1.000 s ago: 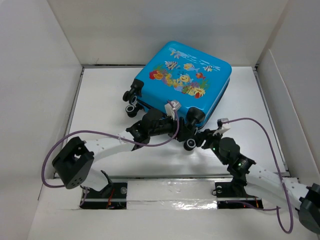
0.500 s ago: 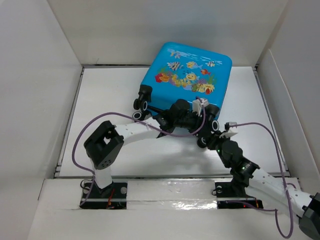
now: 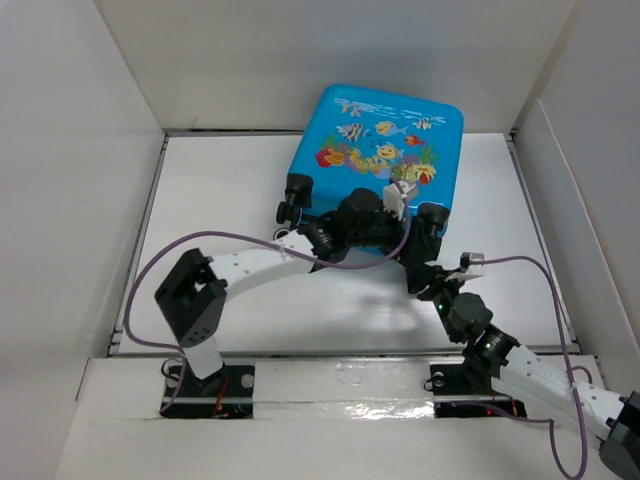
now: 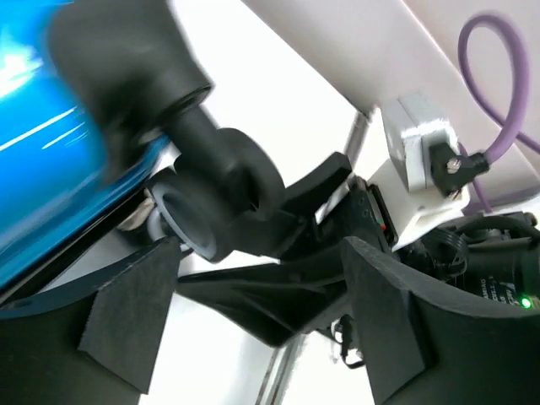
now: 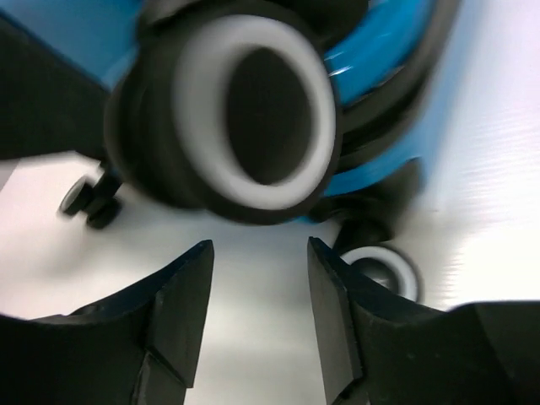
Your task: Pack the luggage
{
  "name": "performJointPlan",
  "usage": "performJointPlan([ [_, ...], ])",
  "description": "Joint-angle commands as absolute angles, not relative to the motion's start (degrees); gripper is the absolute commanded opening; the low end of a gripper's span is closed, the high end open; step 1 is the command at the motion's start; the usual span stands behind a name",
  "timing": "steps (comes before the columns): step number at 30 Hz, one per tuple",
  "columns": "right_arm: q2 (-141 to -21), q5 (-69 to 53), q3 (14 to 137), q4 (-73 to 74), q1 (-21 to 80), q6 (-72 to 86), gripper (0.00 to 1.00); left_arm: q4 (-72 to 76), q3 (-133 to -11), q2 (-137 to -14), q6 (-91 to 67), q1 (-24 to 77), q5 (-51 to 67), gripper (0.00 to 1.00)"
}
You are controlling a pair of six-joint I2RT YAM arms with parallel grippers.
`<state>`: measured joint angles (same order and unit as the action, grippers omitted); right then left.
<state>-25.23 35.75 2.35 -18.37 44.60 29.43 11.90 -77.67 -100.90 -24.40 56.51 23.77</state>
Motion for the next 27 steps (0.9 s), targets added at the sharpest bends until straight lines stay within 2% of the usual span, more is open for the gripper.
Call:
performJointPlan([
  [1,-27.5,30.5,-0.2,-25.4,46.7,24.4,0.55,18.3,-70.8,-90.1,-22.9,54.2,15.7,0.73],
  [3,-29.8,32.3,-0.2,-26.7,46.7,23.9,0.57,19.3,-62.7,-82.8,-24.0,51.5,13.5,0.71],
  [6,-33.6,32.3,1.7,-31.6,46.7,22.3,0.59,16.4,-54.3,-72.9,-24.9,48.8,3.7,0.66],
  [7,-35.0,33.0,2.1,-32.2,46.7,21.9,0.59,13.1,-52.8,-70.6,-25.7,48.2,-4.6,0.66],
  [10,-39.2,37.8,3.6,-32.6,46.7,23.6,0.58,5.0,-48.5,-63.6,-27.7,43.7,-17.0,0.69],
  [11,-40.0,38.1,3.4,-35.5,46.7,23.6,0.58,3.7,-46.9,-61.3,-28.4,42.3,-18.7,0.74],
  [16,-45.9,41.8,3.0,-43.1,46.1,22.2,0.53,1.6,-45.7,-62.7,-28.0,34.1,-18.7,0.82],
  [20,-47.9,40.4,4.4,-44.0,43.5,20.9,0.54,-2.5,-51.5,-72.1,-27.5,31.6,-20.2,0.85],
  [24,-46.8,35.8,4.2,-44.1,40.3,20.1,0.57,2.5,-51.4,-73.8,-25.7,30.4,-18.4,0.85],
  [27,-46.9,33.3,4.0,-46.3,37.5,19.3,0.56,7.1,-51.2,-75.1,-25.0,29.7,-13.4,0.81],
])
